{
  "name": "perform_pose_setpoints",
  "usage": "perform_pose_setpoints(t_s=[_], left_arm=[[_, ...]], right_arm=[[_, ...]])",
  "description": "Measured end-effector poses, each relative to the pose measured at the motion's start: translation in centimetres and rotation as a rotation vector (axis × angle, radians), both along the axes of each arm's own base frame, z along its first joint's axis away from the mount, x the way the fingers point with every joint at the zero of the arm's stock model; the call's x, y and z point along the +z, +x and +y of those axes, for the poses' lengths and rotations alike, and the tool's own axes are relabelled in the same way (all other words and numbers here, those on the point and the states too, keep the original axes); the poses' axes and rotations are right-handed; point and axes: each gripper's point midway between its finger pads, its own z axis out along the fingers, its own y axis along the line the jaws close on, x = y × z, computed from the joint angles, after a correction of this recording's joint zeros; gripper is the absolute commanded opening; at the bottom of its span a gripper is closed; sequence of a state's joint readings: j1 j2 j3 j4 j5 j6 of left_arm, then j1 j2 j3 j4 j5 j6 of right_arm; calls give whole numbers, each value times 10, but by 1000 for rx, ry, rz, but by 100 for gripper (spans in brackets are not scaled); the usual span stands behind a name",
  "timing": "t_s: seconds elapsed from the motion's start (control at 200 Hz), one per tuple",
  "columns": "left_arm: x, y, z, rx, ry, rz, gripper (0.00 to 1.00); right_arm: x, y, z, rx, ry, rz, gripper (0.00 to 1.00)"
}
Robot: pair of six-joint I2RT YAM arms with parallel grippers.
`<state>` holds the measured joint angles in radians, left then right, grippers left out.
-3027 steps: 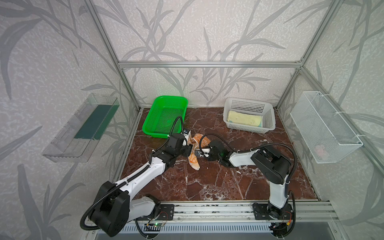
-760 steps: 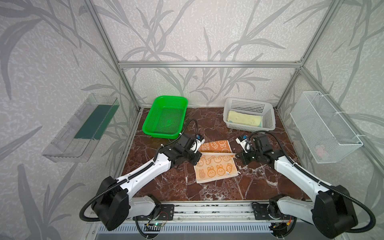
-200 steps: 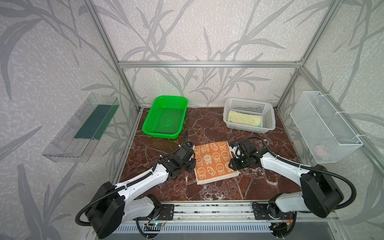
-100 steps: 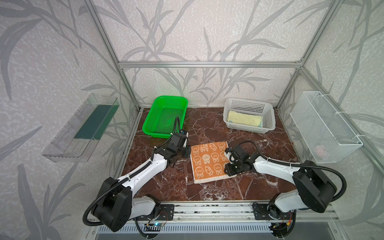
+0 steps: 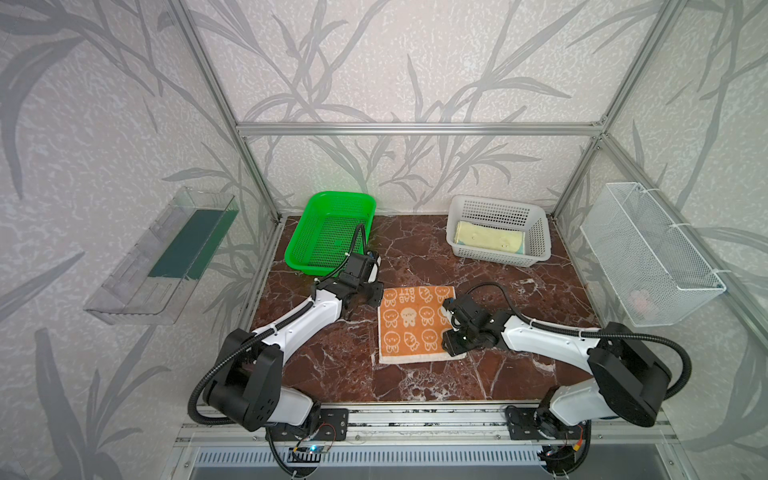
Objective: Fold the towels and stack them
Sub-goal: 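Release the folded edge and move both grippers to the towel's far corners, then grasp the far edge of the folded orange towel with both grippers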
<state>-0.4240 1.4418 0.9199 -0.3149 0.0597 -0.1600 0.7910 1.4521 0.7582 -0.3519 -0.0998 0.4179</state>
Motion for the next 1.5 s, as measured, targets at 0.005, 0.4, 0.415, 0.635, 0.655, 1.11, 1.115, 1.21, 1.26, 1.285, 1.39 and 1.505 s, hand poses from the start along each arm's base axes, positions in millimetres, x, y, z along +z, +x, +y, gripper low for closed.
perform_pose_setpoints(t_s=[0.005, 0.4, 0.415, 0.635, 0.655, 1.11, 1.115, 1.21, 1.26, 1.285, 1.39, 1.505], left_arm=[[0, 0, 0, -1, 0, 0, 47], [-1, 20, -3, -57, 63, 15, 47], [-2, 21, -3, -58, 65, 18, 47], [-21, 42, 2, -54, 116, 98, 46], [-22, 43, 2, -55, 119, 104, 46], [-47, 42, 1, -75, 153, 229, 45], [-47, 42, 1, -75, 153, 229, 45], [-52, 42, 1, -76, 159, 245, 46], [-55, 41, 1, -77, 162, 256, 45], [-56, 41, 1, -77, 164, 261, 45], [-61, 41, 1, -78, 170, 279, 45], [-60, 44, -1, -80, 166, 276, 45]], right_arm=[[2, 1, 1, 3, 0, -6, 46], [80, 115, -11, 24, 24, -320, 45], [79, 119, -14, 21, 23, -319, 44], [35, 156, -41, 3, -22, -231, 41], [33, 159, -43, 0, -25, -224, 41], [9, 193, -40, 24, 34, -136, 38], [9, 193, -40, 24, 34, -135, 38], [9, 192, -37, 31, 46, -120, 38], [7, 192, -36, 33, 47, -107, 38], [6, 192, -35, 33, 48, -100, 38], [-5, 191, -35, 28, 42, -63, 38], [-17, 185, -37, 15, 32, -16, 38]])
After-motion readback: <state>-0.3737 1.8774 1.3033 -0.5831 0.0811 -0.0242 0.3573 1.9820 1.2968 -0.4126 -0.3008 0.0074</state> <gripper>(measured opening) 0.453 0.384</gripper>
